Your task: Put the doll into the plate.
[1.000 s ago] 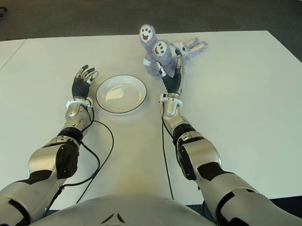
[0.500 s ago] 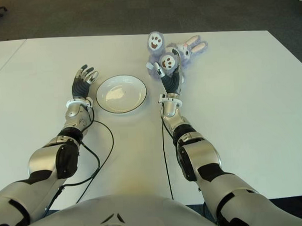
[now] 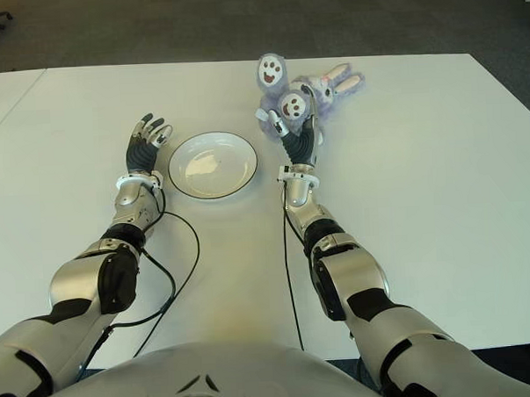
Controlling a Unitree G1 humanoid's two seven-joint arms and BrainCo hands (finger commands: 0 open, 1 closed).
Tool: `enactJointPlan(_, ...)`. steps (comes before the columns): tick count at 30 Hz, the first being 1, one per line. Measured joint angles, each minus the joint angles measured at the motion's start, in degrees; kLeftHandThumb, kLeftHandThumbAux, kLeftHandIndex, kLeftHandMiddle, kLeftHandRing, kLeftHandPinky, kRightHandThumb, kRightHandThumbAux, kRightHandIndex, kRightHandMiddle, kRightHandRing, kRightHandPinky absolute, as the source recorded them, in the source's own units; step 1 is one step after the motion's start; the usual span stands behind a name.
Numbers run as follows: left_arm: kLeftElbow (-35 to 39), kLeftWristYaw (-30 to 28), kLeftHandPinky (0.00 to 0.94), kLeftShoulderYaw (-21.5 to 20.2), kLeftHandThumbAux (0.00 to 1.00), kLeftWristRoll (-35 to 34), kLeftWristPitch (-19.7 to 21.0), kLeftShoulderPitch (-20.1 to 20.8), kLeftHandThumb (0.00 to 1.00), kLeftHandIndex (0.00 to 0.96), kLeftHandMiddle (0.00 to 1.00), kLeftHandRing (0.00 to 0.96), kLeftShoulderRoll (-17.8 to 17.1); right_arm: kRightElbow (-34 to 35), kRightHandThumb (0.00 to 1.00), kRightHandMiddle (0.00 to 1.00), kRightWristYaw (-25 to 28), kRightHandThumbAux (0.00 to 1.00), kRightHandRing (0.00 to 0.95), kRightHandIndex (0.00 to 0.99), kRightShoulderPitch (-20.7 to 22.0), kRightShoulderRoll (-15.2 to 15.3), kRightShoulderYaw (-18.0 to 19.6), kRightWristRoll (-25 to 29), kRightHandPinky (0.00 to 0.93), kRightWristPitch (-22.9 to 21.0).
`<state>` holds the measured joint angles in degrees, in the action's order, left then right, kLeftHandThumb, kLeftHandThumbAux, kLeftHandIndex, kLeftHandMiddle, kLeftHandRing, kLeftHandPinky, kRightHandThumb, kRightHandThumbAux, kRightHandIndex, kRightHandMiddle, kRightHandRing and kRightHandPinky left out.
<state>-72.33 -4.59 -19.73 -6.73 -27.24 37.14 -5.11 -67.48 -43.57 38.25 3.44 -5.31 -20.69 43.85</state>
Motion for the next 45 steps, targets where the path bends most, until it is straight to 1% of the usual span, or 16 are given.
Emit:
enactJointPlan(7,0.0,0.0,0.149,0.0,0.688,0.0,0.0,0.0,0.0,0.134,0.212,0.184,0.0,0.1,0.16,0.0,-1.2,0.333,0.0,0.0,0.0,0.0,-0.4,-0.1,0.0,0.1)
enactJointPlan(11,0.0,0.0,0.115,0.0,0.675,0.0,0.0,0.0,0.0,0.131,0.199,0.172,0.0,0.1,0.183,0.0,-1.7,0.358,0.0,0.0,0.0,0.0,-0.4,0.0,0.0,0.4)
enactJointPlan(14,0.0,0.0,0.118,-0.1,0.668,0.0,0.0,0.0,0.0,0.135,0.201,0.174,0.0,-0.1,0.192,0.0,-1.5,0.379,0.0,0.0,0.1,0.0,-0.2,0.4,0.0,1.0)
enactJointPlan(20,0.0,0.0,0.134,-0.3,0.655,-0.1,0.0,0.0,0.0,0.139,0.204,0.176,0.1,-1.9,0.19,0.0,0.5,0.414,0.0,0.0,1.0,-0.5,1.3,2.0,0.0,1.2)
enactJointPlan(26,0.0,0.0,0.107,-0.5,0.633,-0.1,0.0,0.0,0.0,0.131,0.196,0.166,0.2,-3.5,0.187,0.0,2.4,0.474,0.0,0.001,2.7,-1.1,2.7,3.3,0.0,0.9)
enactJointPlan(27,0.0,0.0,0.121,-0.5,0.631,-0.1,0.0,0.0,0.0,0.133,0.204,0.173,0.2,-3.8,0.185,0.0,2.7,0.491,0.0,0.003,3.1,-1.2,3.0,3.5,0.0,0.6)
enactJointPlan(29,0.0,0.0,0.116,-0.6,0.629,-0.1,0.0,0.0,0.0,0.138,0.213,0.182,0.2,-4.3,0.187,0.0,3.3,0.503,0.0,0.008,3.8,-1.4,3.4,3.8,0.0,0.1)
enactJointPlan(34,0.0,0.0,0.11,-1.2,0.61,-0.2,0.0,0.1,0.0,0.14,0.218,0.186,0.4,-5.0,0.196,0.0,4.4,0.519,0.0,0.023,5.1,-1.8,4.0,4.1,0.0,-1.2)
enactJointPlan(40,0.0,0.0,0.116,-1.7,0.593,-0.4,0.0,0.2,0.0,0.146,0.222,0.19,0.6,-5.5,0.212,0.0,5.7,0.521,0.0,0.043,5.5,-2.0,4.2,4.1,0.0,-2.6)
enactJointPlan(45,0.0,0.0,0.093,-1.7,0.568,-0.4,0.0,0.2,0.0,0.14,0.216,0.183,0.6,-6.0,0.231,0.0,6.5,0.521,0.0,0.071,5.7,-2.2,4.4,4.2,0.0,-3.4)
